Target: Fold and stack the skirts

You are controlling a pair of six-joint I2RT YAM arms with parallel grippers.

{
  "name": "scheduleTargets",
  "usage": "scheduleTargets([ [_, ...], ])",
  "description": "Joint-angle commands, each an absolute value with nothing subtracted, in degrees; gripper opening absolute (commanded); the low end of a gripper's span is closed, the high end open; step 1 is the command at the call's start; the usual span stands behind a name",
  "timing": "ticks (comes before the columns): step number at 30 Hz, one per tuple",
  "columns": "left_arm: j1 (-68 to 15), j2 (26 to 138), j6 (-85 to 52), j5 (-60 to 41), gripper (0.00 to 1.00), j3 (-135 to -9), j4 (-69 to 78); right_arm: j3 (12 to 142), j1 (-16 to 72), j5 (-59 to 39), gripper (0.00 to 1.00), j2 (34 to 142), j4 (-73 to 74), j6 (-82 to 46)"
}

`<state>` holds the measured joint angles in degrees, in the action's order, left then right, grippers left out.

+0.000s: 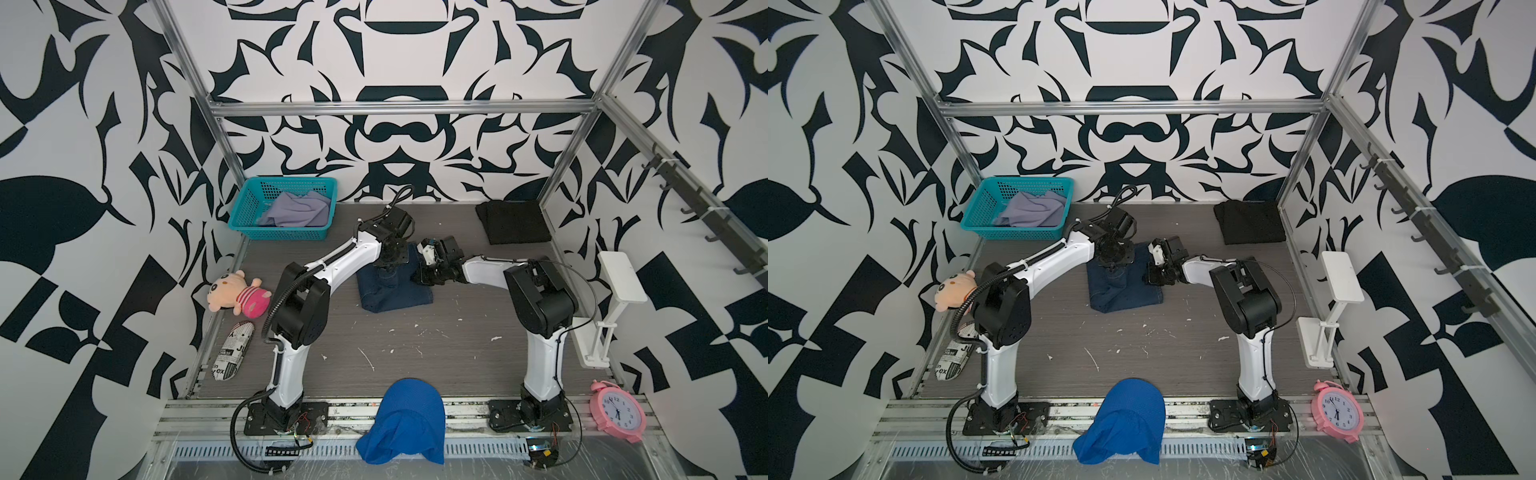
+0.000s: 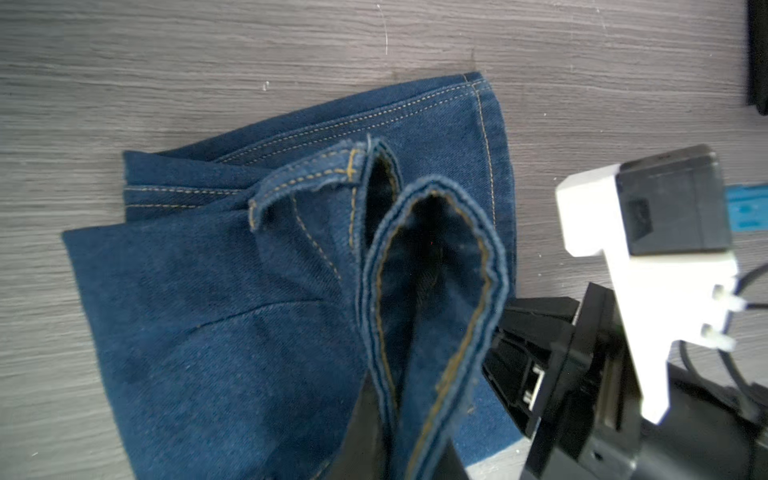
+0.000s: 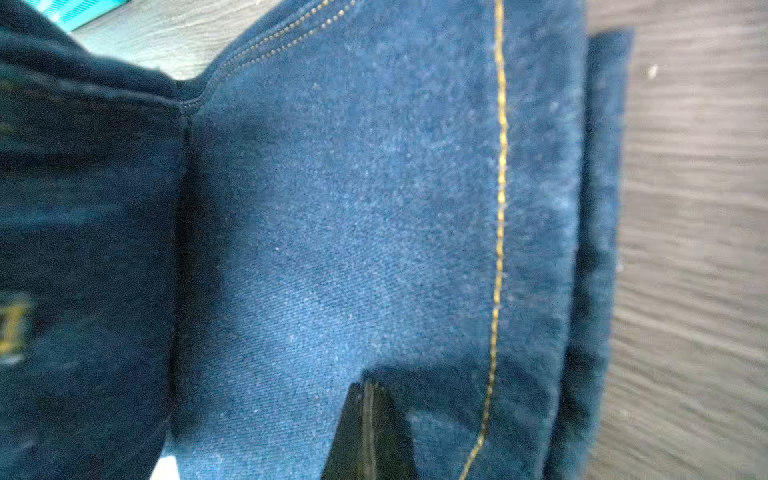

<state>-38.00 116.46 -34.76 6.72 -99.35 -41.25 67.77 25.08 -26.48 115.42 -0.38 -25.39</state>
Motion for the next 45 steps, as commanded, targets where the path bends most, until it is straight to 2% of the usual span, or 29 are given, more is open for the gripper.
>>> scheduleTargets([
  [1, -38.23, 118.85, -35.86, 4.71, 0.34, -101.50, -40.26, 68.12, 24.79, -26.09, 0.00, 113.96, -4.55, -24.96],
  [2, -38.24, 119.07, -35.86, 4.38, 0.45, -101.61, -40.12, 68.10, 24.79, -26.02, 0.00, 113.70, -4.58, -25.07],
  [3, -38.23, 119.01, -35.86, 3.99, 0.52, -101.35, -39.50, 68.03, 24.74, -26.10, 0.00, 113.38, -4.82, -25.20],
  [4, -38.23, 118.81, -35.93, 3.49, 0.54, -100.84, -38.68, 68.02, 24.57, -26.56, 0.00, 112.95, -4.92, -25.54],
  [10, -38.23, 117.24, -36.90, 1.18, 0.55, -98.00, -34.00, 66.98, 22.75, -28.50, 0.05, 107.62, -4.82, -28.08],
  [16, -38.40, 110.71, -38.30, -3.48, 0.58, -96.04, -27.23, 65.10, 19.32, -28.53, 0.08, 101.87, -6.37, -27.73],
  [23, -38.02, 99.09, -42.22, -15.07, 0.58, -87.23, -6.02, 62.35, 15.71, -29.88, 0.09, 99.14, -5.56, -27.86],
  [26, -36.28, 95.61, -43.00, -12.24, 0.58, -83.94, -7.14, 61.40, 15.03, -29.74, 0.09, 97.80, -5.66, -27.88],
  [30, -34.72, 95.44, -38.61, -0.26, 0.53, -81.82, -18.79, 60.91, 15.02, -30.17, 0.09, 95.02, -6.60, -28.00],
  [31, -34.88, 96.10, -37.79, 2.09, 0.47, -81.14, -21.14, 60.82, 15.32, -31.15, 0.09, 94.23, -6.16, -28.42],
  [34, -35.60, 98.00, -37.25, 3.17, 0.34, -75.19, -17.93, 60.95, 17.23, -33.60, 0.03, 92.55, -5.52, -28.95],
  [37, -37.00, 101.16, -38.70, 2.04, 0.26, -69.52, -9.91, 60.18, 17.59, -38.97, 0.00, 92.36, -0.79, -32.17],
  [40, -39.65, 105.81, -37.58, 0.92, 0.21, -71.50, -9.49, 60.23, 17.57, -40.08, 0.00, 92.84, 1.19, -33.96],
  [45, -45.30, 110.52, -33.72, 6.16, 0.18, -72.27, -11.38, 62.32, 17.65, -43.31, 0.00, 95.31, 0.00, -34.03],
])
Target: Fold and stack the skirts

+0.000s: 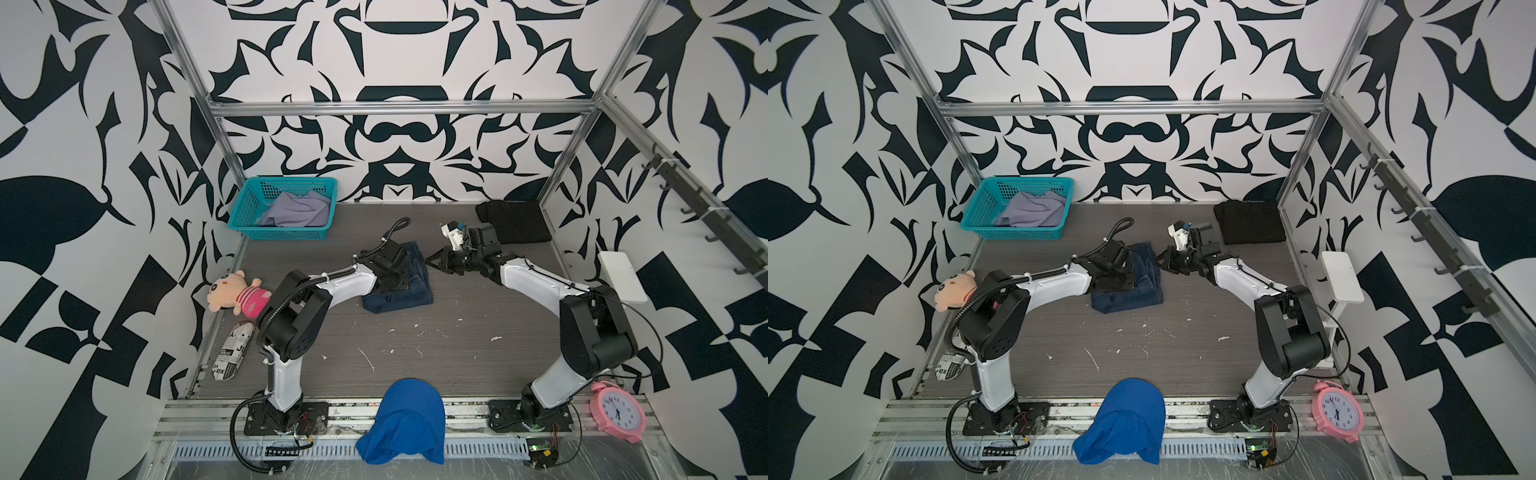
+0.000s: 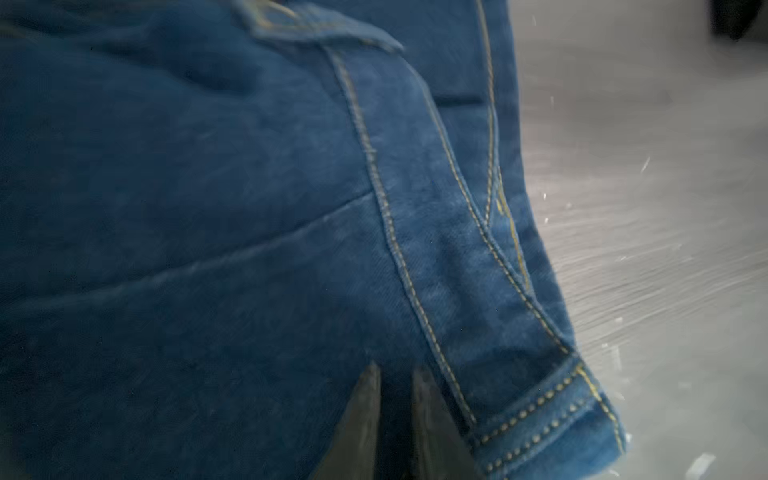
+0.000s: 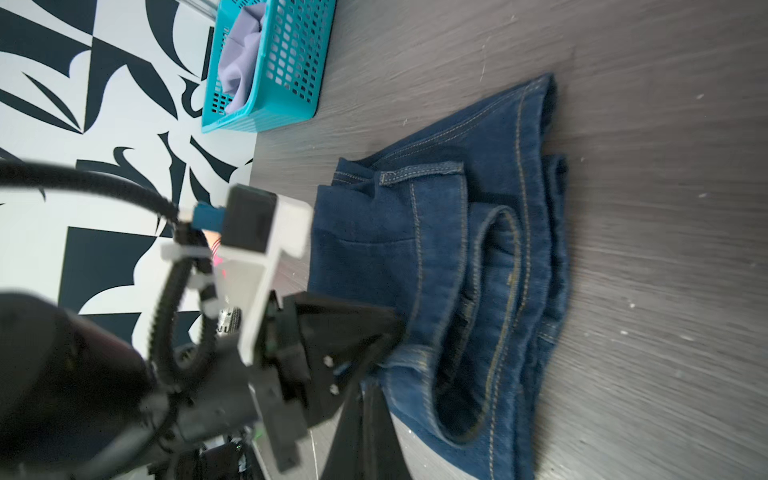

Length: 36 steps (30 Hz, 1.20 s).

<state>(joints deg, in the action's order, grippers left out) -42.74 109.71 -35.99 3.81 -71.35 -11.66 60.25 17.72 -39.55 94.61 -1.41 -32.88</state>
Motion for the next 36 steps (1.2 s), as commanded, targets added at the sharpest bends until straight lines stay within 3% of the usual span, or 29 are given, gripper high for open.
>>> scheduleTargets([
  [1, -45.73, 111.26, -34.02, 5.97, 0.18, -71.20, -10.73, 62.76, 17.60, -44.05, 0.00, 95.72, 0.00, -34.43],
  [9, -46.41, 113.83, -34.93, 8.52, 0.18, -65.15, -6.15, 65.76, 19.06, -47.83, 0.00, 99.80, 1.46, -37.02],
  [16, -46.41, 106.34, -31.51, 13.73, 0.23, -62.26, -5.41, 63.49, 19.61, -44.48, 0.00, 104.27, 2.68, -36.20],
  [25, -45.27, 95.39, -27.69, 19.66, 0.29, -61.39, -8.94, 64.92, 22.06, -37.95, 0.00, 110.95, -6.41, -28.19],
  [28, -42.00, 92.15, -28.98, 17.80, 0.36, -58.54, -6.37, 63.17, 22.06, -35.40, 0.00, 111.91, -6.73, -26.22],
  [32, -36.33, 93.99, -33.51, 10.93, 0.32, -56.28, -4.57, 61.85, 22.06, -33.58, 0.00, 113.67, -5.37, -24.71],
  [36, -36.38, 95.78, -34.94, 9.92, 0.32, -54.00, -1.16, 61.19, 22.06, -33.44, 0.00, 114.61, -4.19, -24.64],
])
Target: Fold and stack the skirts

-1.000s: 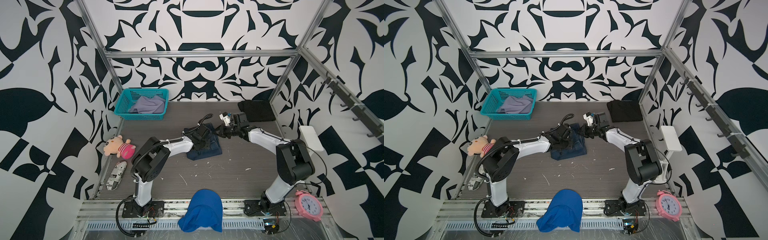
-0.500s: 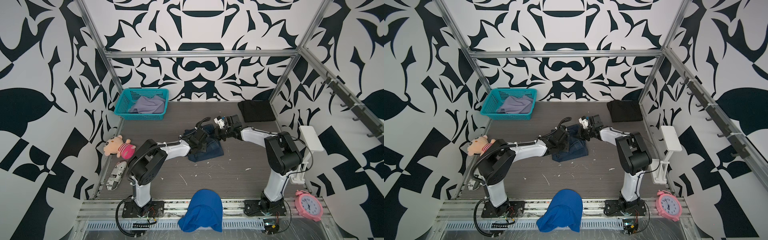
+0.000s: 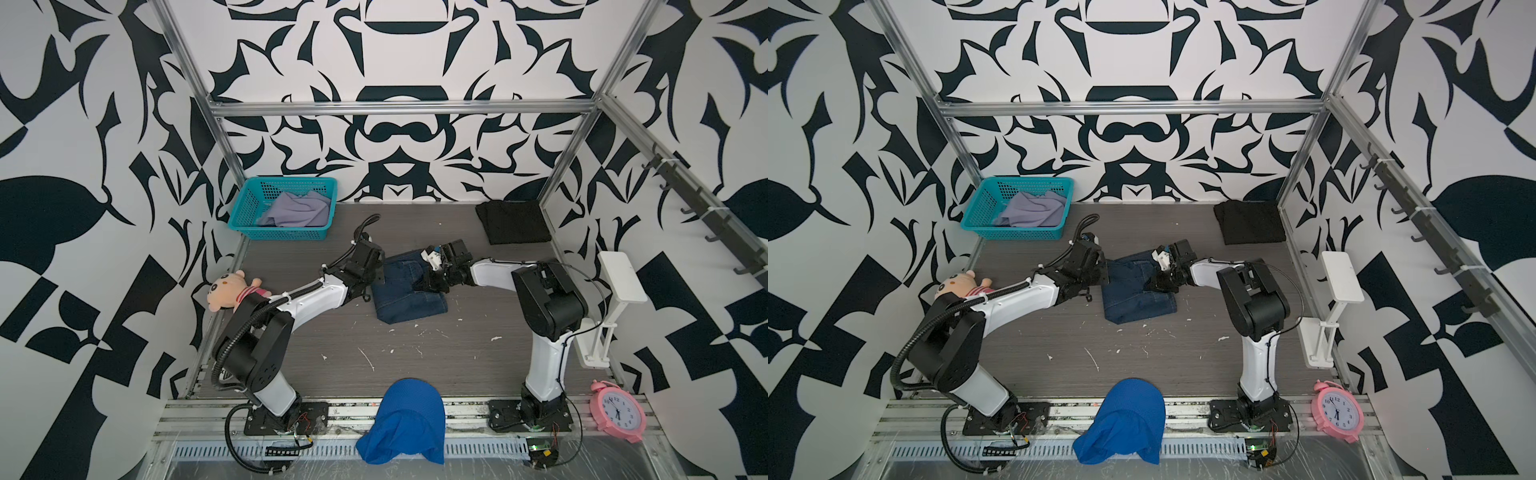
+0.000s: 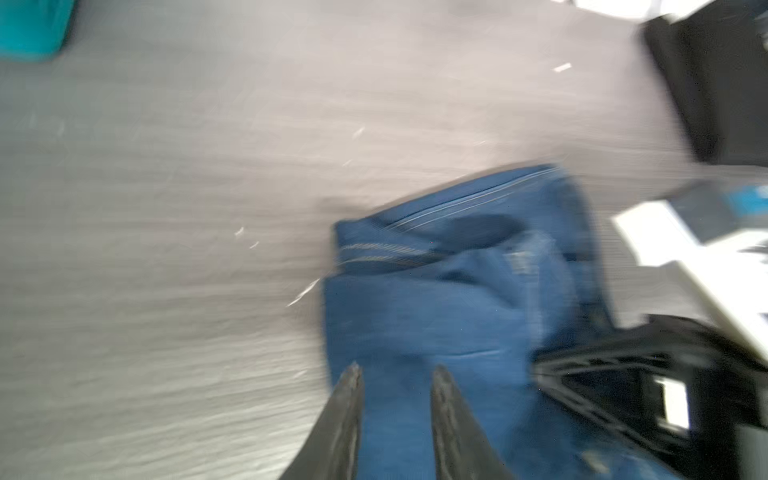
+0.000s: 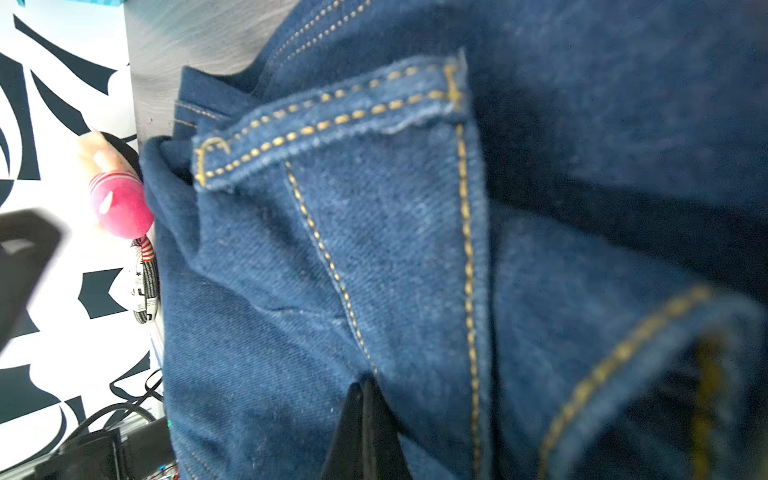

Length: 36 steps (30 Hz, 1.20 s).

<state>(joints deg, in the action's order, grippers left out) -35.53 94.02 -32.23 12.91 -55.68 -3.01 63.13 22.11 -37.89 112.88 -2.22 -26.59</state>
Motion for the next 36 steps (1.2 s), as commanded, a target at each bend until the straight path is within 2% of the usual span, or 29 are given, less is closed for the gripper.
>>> scheduleTargets([
  [1, -36.38, 96.55, -34.94, 10.02, 0.32, -54.14, -1.27, 61.33, 22.06, -33.55, 0.00, 114.54, -4.26, -24.62],
  [9, -35.69, 99.88, -32.03, 11.05, 0.32, -58.58, -4.03, 64.13, 22.15, -36.60, 0.00, 106.64, -7.02, -25.48],
  [18, -35.16, 97.89, -30.15, 11.09, 0.32, -60.15, -3.90, 64.94, 24.28, -43.58, 0.09, 98.15, -6.13, -29.61],
  [28, -33.99, 99.67, -31.54, 10.10, 0.32, -59.02, -2.64, 55.71, 25.14, -44.43, 0.08, 107.96, 1.92, -28.53],
  [36, -32.34, 96.39, -32.29, 9.02, 0.33, -59.79, -4.92, 56.22, 25.22, -42.72, 0.07, 111.76, 0.78, -26.31],
])
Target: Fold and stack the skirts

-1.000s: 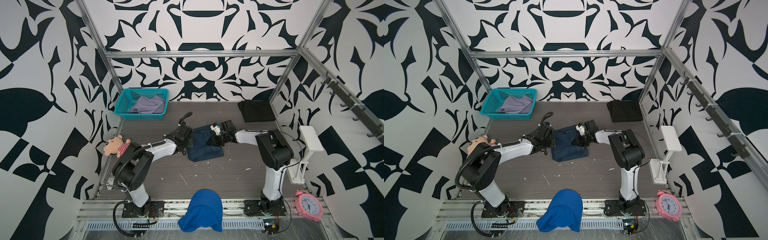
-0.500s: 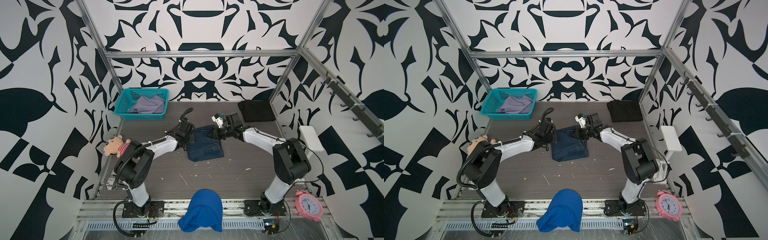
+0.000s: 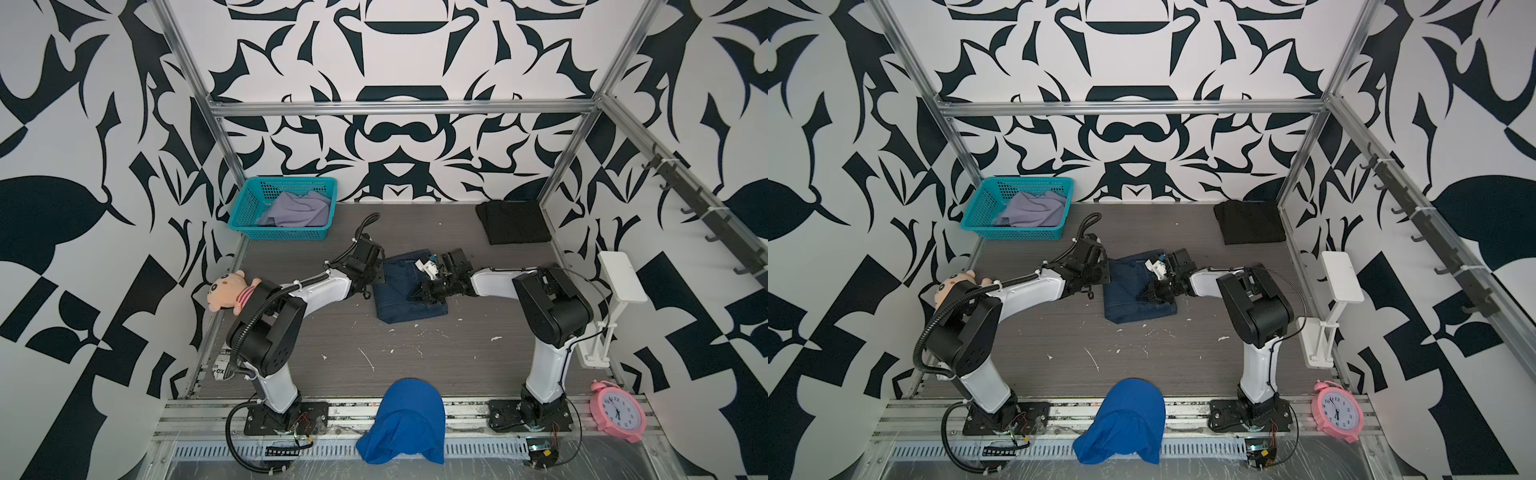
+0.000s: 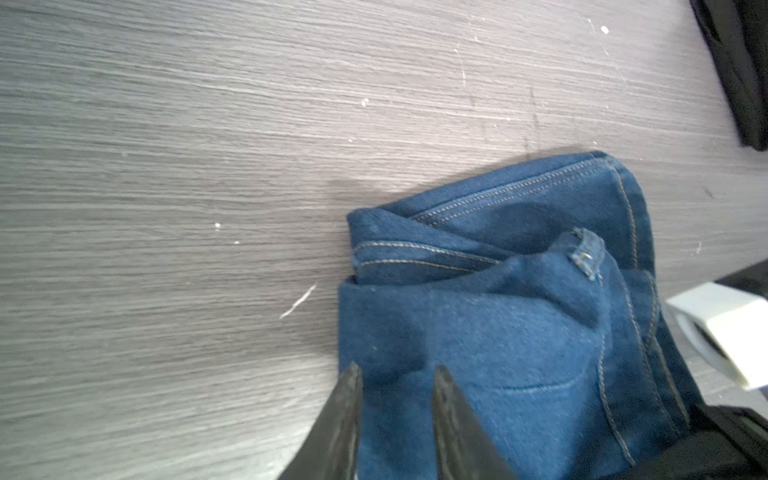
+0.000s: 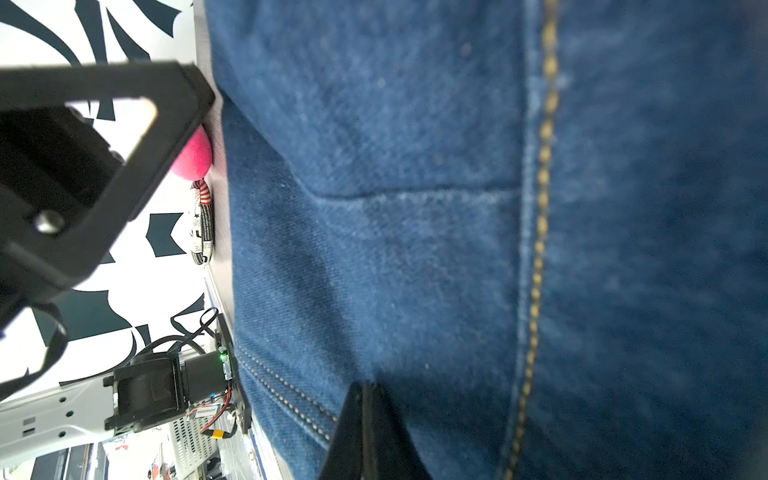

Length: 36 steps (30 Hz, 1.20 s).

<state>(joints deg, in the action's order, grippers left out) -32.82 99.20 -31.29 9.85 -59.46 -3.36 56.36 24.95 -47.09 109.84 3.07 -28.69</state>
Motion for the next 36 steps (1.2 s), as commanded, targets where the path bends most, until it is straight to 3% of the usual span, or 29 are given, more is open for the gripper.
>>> scheduleTargets([
  [1, -32.34, 95.33, -32.50, 7.92, 0.32, -60.14, -5.65, 56.62, 25.22, -42.49, 0.07, 111.50, 0.39, -26.28],
  [10, -38.12, 87.33, -39.98, -0.33, 0.24, -47.80, 3.98, 58.26, 25.29, -40.27, 0.07, 108.34, -2.03, -27.04],
  [17, -40.25, 98.17, -46.89, -4.12, 0.16, -37.01, 19.40, 58.10, 25.31, -39.66, 0.07, 107.01, -1.79, -27.99],
  [22, -40.43, 101.23, -50.65, -4.11, 0.16, -30.50, 29.95, 58.88, 25.27, -38.76, 0.07, 106.62, -2.99, -27.52],
  [29, -38.92, 89.58, -42.34, 0.39, 0.18, -36.06, 16.05, 59.75, 25.31, -40.27, 0.07, 103.58, -2.46, -29.36],
  [36, -30.07, 85.59, -36.98, -6.08, 0.21, -46.40, 11.68, 66.45, 24.88, -42.28, 0.10, 101.47, -1.15, -33.28],
])
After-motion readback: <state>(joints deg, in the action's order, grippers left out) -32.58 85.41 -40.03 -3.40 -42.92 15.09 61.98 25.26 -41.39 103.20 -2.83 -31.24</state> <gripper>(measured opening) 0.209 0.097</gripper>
